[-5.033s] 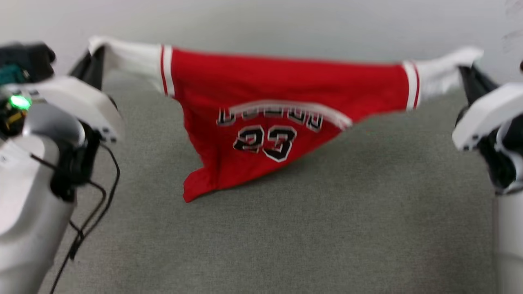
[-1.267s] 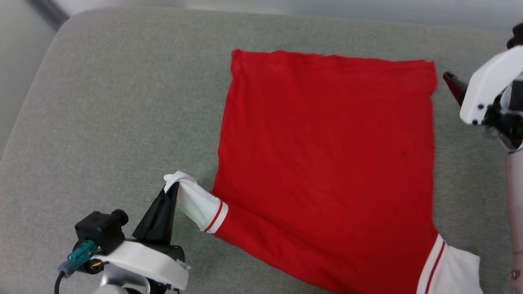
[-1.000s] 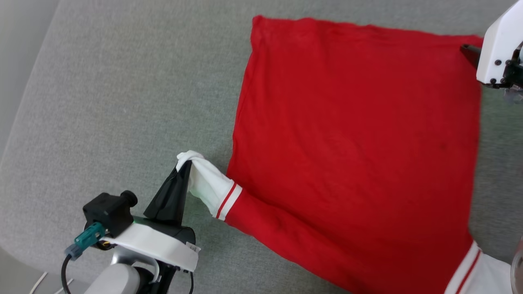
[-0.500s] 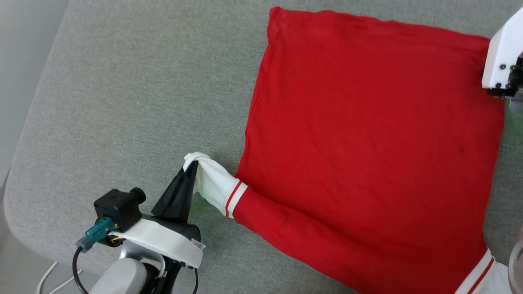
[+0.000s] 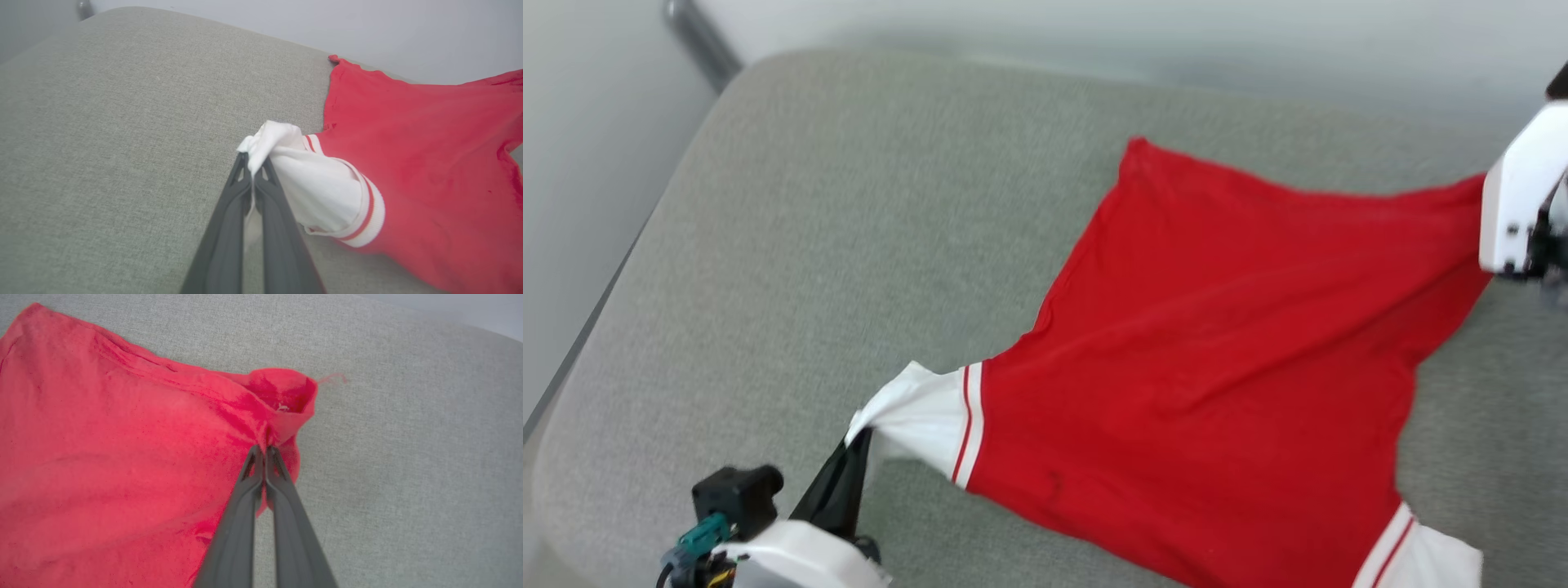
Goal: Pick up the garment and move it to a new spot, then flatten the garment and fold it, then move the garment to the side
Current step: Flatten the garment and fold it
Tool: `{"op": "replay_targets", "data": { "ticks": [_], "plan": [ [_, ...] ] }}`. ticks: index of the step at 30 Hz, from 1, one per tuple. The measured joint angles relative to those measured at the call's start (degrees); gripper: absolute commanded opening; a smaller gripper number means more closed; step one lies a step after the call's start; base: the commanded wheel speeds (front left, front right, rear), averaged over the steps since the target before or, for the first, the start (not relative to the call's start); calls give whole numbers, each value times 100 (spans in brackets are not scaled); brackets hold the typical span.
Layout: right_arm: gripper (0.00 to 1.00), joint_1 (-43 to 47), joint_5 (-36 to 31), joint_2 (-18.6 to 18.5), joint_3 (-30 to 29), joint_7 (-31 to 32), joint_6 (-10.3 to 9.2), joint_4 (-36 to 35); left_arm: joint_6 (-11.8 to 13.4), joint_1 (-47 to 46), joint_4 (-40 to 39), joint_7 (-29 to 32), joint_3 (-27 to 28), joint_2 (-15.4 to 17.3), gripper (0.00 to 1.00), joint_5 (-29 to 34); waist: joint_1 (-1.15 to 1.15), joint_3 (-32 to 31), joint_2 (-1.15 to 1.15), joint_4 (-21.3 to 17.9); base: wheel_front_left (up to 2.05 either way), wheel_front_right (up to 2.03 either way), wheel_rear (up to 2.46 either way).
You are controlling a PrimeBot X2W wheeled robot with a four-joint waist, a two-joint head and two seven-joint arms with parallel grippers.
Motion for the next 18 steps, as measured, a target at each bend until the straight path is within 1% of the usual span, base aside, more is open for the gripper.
{"op": "replay_targets", "data": {
  "ticks": [3,7,8,10,11,12,14,18],
  "plan": [
    [0,694,481,-194,325,46,0,-466,166,313,-36,87,73,119,0,-63,-1,-362,0,-159,0,0,0],
    [0,1869,1095,-491,457,187,0,-1277,365,692,-121,162,158,215,0,-151,-1,-800,0,-429,0,0,0],
    [0,1869,1095,-491,457,187,0,-1277,365,692,-121,162,158,215,0,-151,-1,-800,0,-429,0,0,0],
    [0,2490,1261,-603,441,261,0,-1741,458,877,-158,214,188,281,0,-198,-1,-968,0,-601,0,0,0],
    [0,3132,1401,-645,335,307,0,-2245,531,1024,-204,254,224,327,0,-246,-1,-1108,0,-780,0,0,0],
    [0,3132,1401,-645,335,307,0,-2245,531,1024,-204,254,224,327,0,-246,-1,-1108,0,-780,0,0,0],
    [0,3831,1444,-634,188,389,0,-2725,587,1143,-241,294,241,365,0,-252,-2,-1225,0,-952,0,0,0],
    [0,5060,1504,-354,-212,452,0,-3454,626,1285,-260,376,259,434,0,-308,-1,-1374,0,-1255,0,0,0]
  ]
}}
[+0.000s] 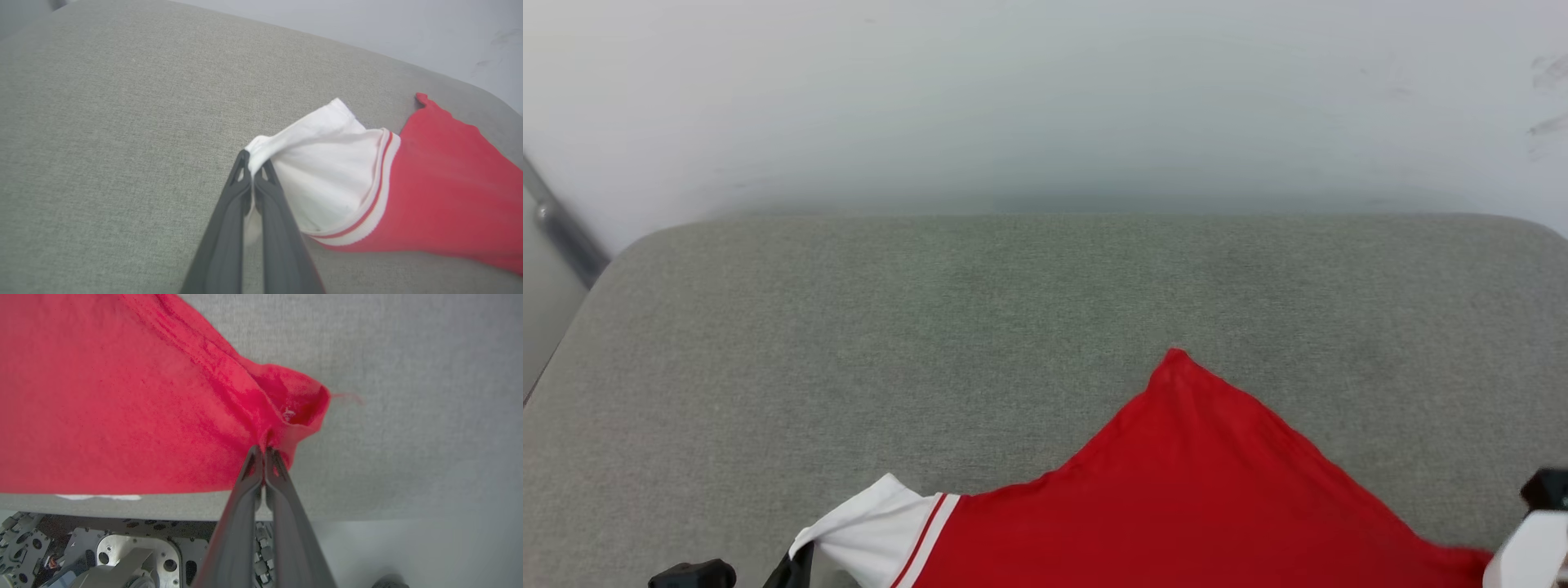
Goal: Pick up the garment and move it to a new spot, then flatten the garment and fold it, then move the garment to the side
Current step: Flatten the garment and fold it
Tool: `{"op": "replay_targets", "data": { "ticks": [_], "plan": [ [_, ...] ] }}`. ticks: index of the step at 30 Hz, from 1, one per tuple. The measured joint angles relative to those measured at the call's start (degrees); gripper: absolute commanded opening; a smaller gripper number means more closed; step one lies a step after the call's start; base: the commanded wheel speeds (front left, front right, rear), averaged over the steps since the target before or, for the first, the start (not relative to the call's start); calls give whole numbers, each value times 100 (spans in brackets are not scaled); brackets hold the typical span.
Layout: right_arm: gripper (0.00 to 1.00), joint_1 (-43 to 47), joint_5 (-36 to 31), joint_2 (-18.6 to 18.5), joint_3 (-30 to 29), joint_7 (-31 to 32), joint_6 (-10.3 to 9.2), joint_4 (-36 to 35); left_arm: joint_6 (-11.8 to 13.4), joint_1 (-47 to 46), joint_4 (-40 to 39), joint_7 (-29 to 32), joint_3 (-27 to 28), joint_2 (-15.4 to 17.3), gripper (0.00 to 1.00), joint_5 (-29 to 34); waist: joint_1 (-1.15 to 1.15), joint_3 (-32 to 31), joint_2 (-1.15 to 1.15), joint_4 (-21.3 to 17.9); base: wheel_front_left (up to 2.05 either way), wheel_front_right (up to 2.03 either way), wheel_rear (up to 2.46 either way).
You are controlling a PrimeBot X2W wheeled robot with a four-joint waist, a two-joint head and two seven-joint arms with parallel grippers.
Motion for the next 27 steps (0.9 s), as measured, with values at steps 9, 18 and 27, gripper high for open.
{"op": "replay_targets", "data": {
  "ticks": [9,18,27],
  "plan": [
    [100,1528,-81,1128,-515,-421,-1,-430,36,23,-11,102,1,118,0,-14,1,-8,0,-315,0,0,0],
    [100,1020,-33,1361,-821,-3328,-1,-644,77,-19,-167,176,-16,189,0,13,1,51,0,-340,0,0,0],
    [100,-453,58,992,62,-4294,-1,187,45,-386,-369,188,-111,96,0,89,2,342,0,-195,0,0,0]
  ]
}}
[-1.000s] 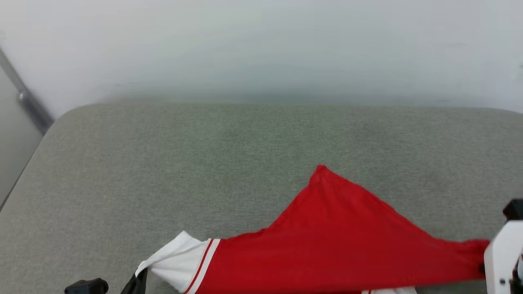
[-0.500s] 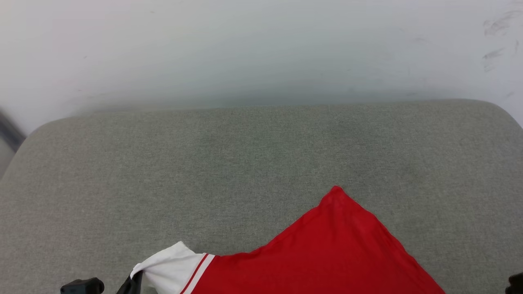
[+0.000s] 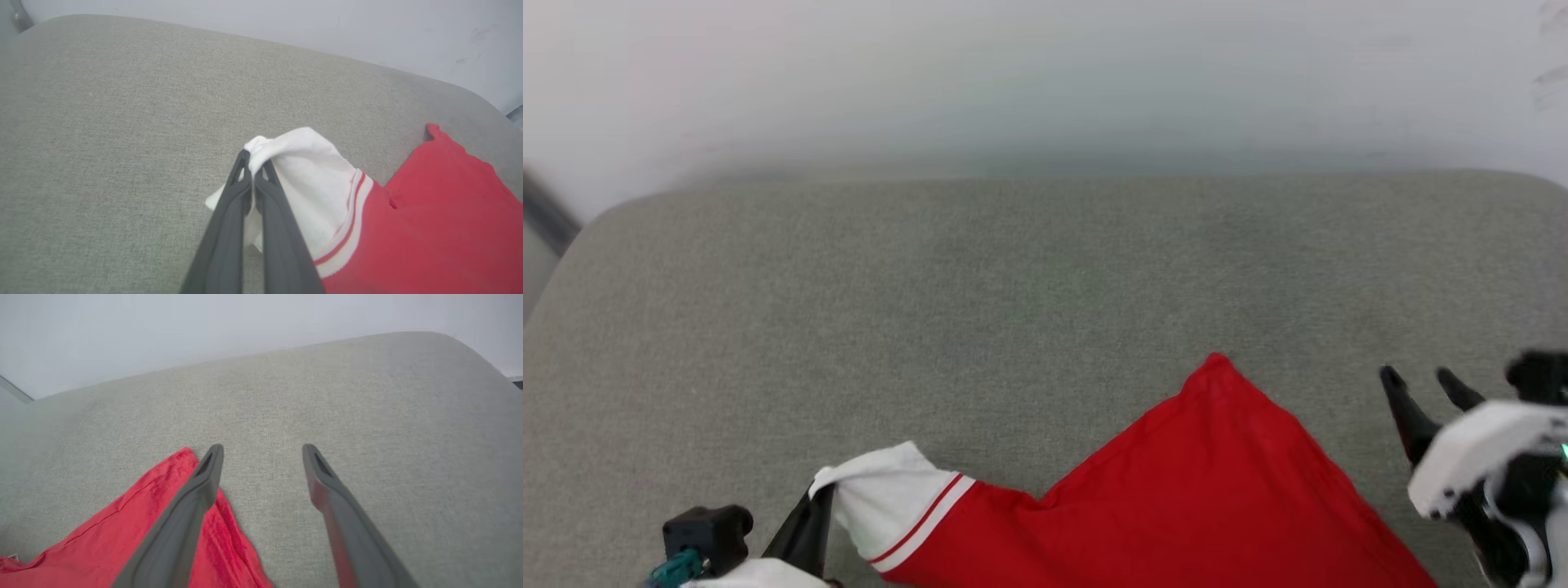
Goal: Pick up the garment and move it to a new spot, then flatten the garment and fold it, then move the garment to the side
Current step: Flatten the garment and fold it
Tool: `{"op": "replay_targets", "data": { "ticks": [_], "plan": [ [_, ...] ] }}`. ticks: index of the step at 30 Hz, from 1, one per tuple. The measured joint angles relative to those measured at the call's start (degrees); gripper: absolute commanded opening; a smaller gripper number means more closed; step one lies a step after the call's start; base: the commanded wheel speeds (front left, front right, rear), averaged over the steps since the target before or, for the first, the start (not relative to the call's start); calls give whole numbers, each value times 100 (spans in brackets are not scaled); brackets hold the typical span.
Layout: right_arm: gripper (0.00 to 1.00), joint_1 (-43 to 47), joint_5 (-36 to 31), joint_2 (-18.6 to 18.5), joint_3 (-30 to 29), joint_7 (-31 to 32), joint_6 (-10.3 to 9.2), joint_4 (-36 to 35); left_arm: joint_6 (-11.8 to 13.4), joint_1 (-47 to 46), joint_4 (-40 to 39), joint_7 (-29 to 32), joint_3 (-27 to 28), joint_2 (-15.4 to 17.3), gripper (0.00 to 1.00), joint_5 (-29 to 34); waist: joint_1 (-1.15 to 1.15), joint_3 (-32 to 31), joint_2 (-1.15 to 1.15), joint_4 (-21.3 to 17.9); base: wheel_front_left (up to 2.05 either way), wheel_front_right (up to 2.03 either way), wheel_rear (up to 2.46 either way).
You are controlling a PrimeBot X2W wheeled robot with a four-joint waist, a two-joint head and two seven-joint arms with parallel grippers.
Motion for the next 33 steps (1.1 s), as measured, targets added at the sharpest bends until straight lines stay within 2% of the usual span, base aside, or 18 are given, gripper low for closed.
{"op": "replay_targets", "data": {
  "ticks": [3,6,8,12,15,23,24,26,27,29,30,33],
  "plan": [
    [100,-660,151,-300,548,788,0,245,-59,-211,-33,2,-55,-33,0,46,0,176,0,88,0,0,0],
    [100,-1269,292,-632,1096,1879,0,365,-160,-460,-24,0,-93,-58,0,92,1,389,0,197,0,0,0],
    [100,-1655,357,-787,1374,2570,0,363,-233,-651,8,-45,-107,-108,0,100,1,552,0,274,0,0,0],
    [100,-2223,387,-947,1880,3530,1,369,-409,-989,162,-135,-153,-221,0,137,1,884,0,450,0,0,0],
    [100,-2515,404,-1016,2237,3858,2,508,-515,-1211,255,-235,-176,-300,0,153,1,1117,0,584,0,0,0],
    [100,-2766,803,-1032,2776,4013,0,1343,-723,-1491,568,-377,-243,-494,0,130,1,1542,0,878,0,0,0],
    [74,-2800,866,-1042,2816,4031,0,1405,-725,-1491,617,-377,-243,-508,0,123,1,1563,0,894,0,0,0],
    [14,-2882,950,-1060,2888,4057,0,1515,-733,-1496,688,-380,-236,-513,0,93,1,1571,0,891,0,0,0],
    [0,-2911,1004,-1057,2907,4056,0,1574,-734,-1507,719,-385,-233,-513,0,90,1,1560,0,882,0,0,0],
    [0,-2955,1145,-1038,2966,3969,-1,1747,-758,-1529,814,-398,-227,-506,0,90,1,1485,0,850,0,0,0],
    [0,-2956,1185,-995,3030,3662,0,1881,-747,-1540,859,-403,-205,-456,0,93,1,1364,0,805,0,0,0],
    [0,-2975,1083,-962,3064,3272,0,1985,-714,-1638,857,-374,-142,-331,0,142,1,1197,0,741,0,0,0]
  ]
}}
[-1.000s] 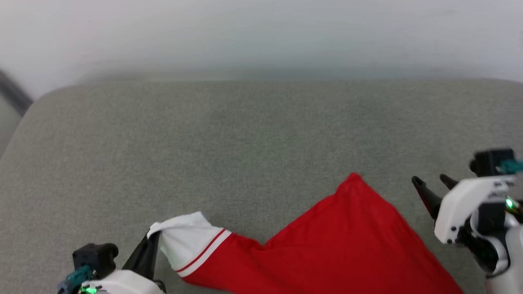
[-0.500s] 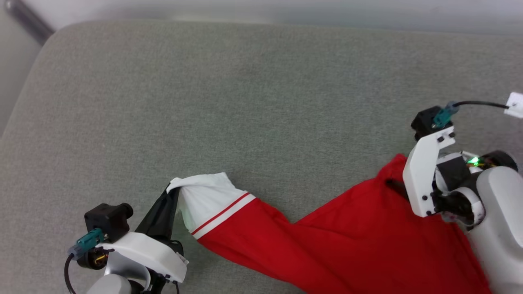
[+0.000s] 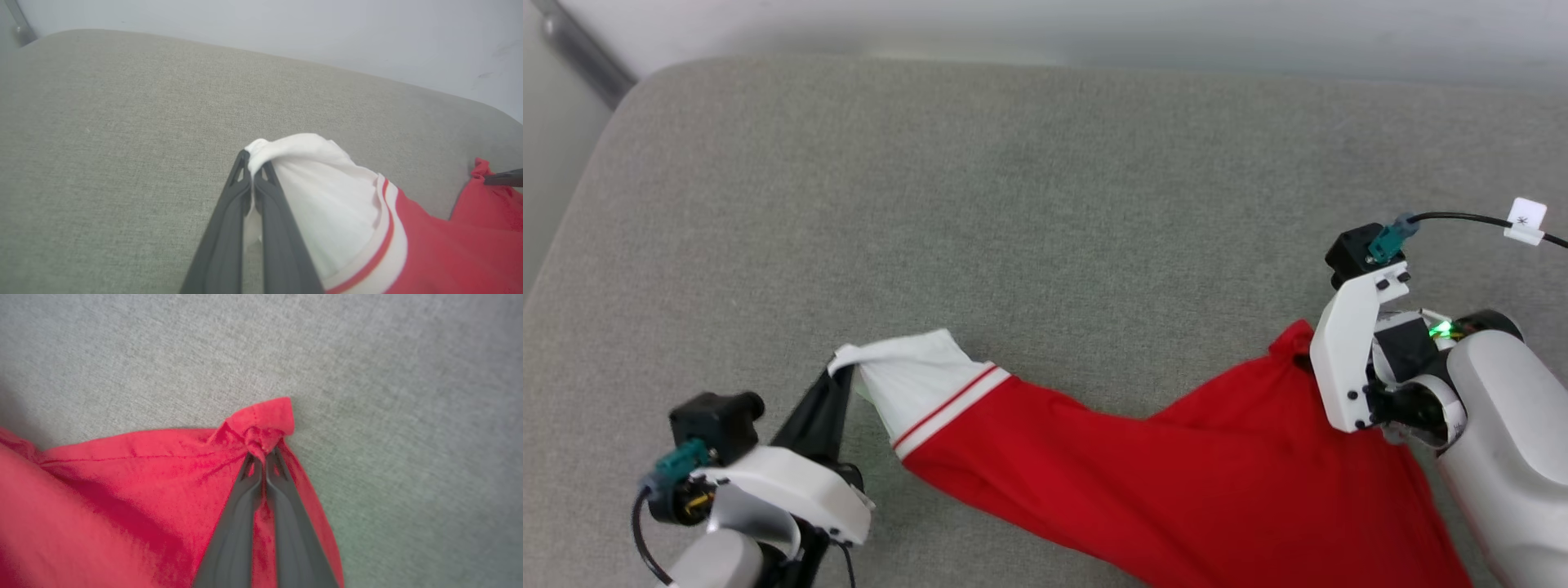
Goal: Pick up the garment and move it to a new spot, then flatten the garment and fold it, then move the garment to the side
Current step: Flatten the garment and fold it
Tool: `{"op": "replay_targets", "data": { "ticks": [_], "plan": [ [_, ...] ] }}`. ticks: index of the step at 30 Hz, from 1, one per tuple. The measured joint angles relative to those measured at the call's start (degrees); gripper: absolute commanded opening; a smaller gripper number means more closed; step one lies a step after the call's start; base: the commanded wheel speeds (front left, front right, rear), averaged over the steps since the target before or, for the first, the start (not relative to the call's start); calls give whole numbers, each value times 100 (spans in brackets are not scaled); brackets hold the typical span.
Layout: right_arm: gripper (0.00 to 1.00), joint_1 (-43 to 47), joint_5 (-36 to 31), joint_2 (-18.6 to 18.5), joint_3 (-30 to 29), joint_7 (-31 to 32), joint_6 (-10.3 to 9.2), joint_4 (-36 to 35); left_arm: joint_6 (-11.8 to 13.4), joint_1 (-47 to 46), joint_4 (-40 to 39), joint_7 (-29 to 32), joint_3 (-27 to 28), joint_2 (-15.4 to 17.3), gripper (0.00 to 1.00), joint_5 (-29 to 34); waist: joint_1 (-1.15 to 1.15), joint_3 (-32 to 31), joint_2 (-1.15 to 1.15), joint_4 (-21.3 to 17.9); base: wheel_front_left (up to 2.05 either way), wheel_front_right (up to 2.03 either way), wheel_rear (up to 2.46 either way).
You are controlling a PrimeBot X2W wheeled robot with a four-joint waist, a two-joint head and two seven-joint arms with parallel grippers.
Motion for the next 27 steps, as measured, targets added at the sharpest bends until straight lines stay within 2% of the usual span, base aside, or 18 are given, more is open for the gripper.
{"op": "replay_targets", "data": {
  "ticks": [2,7,14,22,27],
  "plan": [
    [0,-107,-149,-3,-42,-230,1,45,5,-134,-20,5,82,66,0,-4,0,-131,0,-52,0,0,0],
    [0,-439,-494,10,-419,-765,1,224,-162,-862,129,255,162,216,0,-9,-1,-435,0,-207,0,0,0],
    [0,-1172,-992,265,-1065,-1508,3,511,-303,-2475,1037,434,303,200,0,83,-1,-635,0,-502,0,0,0],
    [0,-2478,-1735,647,-1904,-2463,4,808,-647,-4597,2391,448,310,136,0,338,-1,-387,0,-688,0,0,0],
    [0,-3326,-2238,823,-2373,-3071,5,827,-928,-5883,2950,358,304,174,0,541,0,-49,0,-746,0,0,0]
  ]
}}
